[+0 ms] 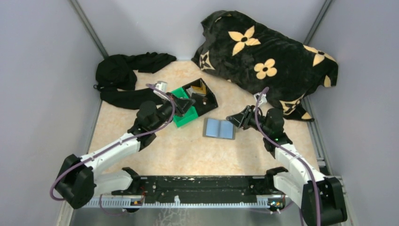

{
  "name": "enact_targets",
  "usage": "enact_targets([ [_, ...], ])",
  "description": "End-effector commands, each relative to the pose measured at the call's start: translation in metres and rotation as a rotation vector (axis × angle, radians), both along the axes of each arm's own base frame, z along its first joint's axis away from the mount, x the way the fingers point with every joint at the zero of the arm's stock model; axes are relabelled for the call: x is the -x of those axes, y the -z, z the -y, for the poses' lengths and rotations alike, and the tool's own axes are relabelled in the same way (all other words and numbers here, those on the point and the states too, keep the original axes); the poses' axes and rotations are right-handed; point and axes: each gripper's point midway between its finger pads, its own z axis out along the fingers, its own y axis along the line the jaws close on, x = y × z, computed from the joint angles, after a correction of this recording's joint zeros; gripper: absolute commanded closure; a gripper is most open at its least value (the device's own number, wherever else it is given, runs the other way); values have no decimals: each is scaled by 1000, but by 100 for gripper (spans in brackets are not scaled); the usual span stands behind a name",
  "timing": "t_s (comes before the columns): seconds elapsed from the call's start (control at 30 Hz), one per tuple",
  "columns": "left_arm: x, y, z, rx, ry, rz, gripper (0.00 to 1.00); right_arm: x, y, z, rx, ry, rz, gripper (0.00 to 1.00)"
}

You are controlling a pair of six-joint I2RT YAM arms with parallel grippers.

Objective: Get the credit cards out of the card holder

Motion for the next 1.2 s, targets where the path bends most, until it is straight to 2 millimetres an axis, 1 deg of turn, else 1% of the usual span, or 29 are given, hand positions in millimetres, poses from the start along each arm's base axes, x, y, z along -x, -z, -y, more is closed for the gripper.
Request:
enact_targets([
  [0.0, -40, 18, -57, -50, -391, -103, 100, -6, -2, -2, -6, 0, 50, 68],
  [0.07, -48, 25, -71, -63, -484, -147, 100, -8, 1, -2, -3, -4, 43, 68],
  [0.17, -55, 39, -88, -43, -594, -202, 100, -10, 6, -5, 4, -22, 35, 68],
  [0.27, -62, 50, -100, -50, -682, -227, 100, -11, 10, -8, 6, -46, 27, 68],
  [0.33, -69, 55, -104, -90, -723, -221, 100, -11, 13, -10, 8, -63, 18, 68],
  [0.4, -78, 59, -103, -143, -739, -214, 100, -11, 16, -12, 11, -79, 13, 68],
  [0.53, -94, 69, -99, -216, -768, -270, 100, -12, 24, -14, 16, -95, -1, 68],
  [0.6, -100, 77, -95, -216, -757, -292, 100, -12, 25, -15, 7, -103, -2, 68],
  [0.73, -110, 95, -95, -201, -781, -326, 100, -13, 27, -15, 6, -104, -3, 69],
  [0.93, -122, 106, -97, -208, -838, -351, 100, -12, 32, -14, 19, -103, -15, 69],
  [1.0, -126, 109, -93, -202, -826, -353, 100, -12, 33, -14, 21, -103, -17, 69],
  [1.17, -136, 123, -83, -191, -808, -370, 100, -13, 35, -14, 27, -105, -21, 69],
])
